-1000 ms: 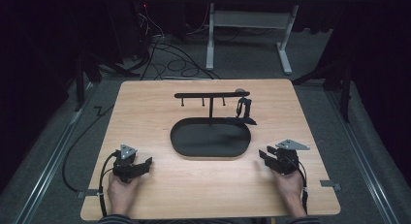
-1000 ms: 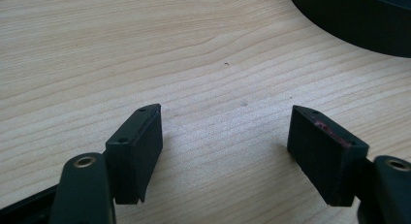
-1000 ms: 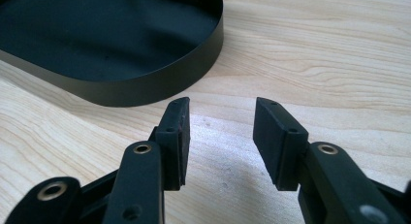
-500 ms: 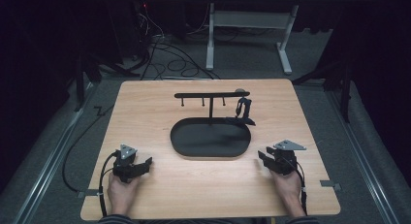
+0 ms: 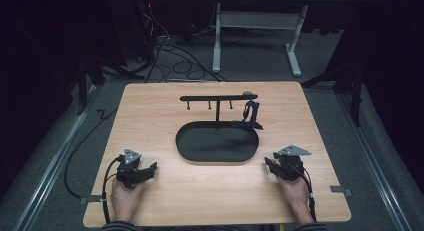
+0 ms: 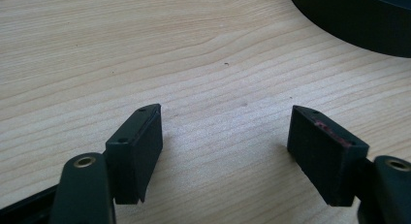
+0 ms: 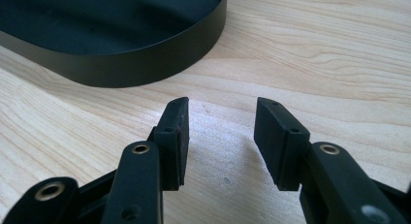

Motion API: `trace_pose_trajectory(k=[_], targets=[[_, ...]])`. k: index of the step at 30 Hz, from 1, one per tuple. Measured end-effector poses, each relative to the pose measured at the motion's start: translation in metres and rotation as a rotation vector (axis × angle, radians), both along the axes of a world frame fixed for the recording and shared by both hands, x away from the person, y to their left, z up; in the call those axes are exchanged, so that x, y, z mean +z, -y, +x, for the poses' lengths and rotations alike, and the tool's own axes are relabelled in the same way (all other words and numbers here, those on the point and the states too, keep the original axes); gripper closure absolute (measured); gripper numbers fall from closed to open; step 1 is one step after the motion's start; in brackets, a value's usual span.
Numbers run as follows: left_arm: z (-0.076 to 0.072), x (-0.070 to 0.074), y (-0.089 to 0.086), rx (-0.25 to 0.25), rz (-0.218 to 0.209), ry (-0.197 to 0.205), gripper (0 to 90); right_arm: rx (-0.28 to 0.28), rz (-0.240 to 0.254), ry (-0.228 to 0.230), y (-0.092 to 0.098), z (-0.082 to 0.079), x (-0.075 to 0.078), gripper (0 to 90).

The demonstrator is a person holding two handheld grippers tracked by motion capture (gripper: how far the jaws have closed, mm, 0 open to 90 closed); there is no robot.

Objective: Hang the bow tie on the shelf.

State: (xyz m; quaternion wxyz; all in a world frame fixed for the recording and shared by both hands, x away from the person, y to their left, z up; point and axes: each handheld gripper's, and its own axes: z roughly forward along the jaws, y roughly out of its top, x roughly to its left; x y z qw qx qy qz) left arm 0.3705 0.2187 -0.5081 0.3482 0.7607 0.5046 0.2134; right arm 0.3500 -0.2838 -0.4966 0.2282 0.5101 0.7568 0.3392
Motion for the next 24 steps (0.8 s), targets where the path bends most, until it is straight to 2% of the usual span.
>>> trace_pose_trajectory(k=[13,18,24], targets=[[0.0,0.0,0.0001,0.0,0.002,0.0,29.1,0.01,-0.022,-0.012,-0.0053,0.0012,-0.0044,56.0],[-0.0002,0.0001,0.0004,-0.003,0.008,-0.001,29.0,0.03,-0.022,-0.012,-0.0062,0.002,-0.0054,46.9],[-0.0002,-0.0001,0.0006,-0.002,0.004,0.002,28.9,0.032,-0.023,-0.015,-0.0063,0.0021,-0.0054,44.8]])
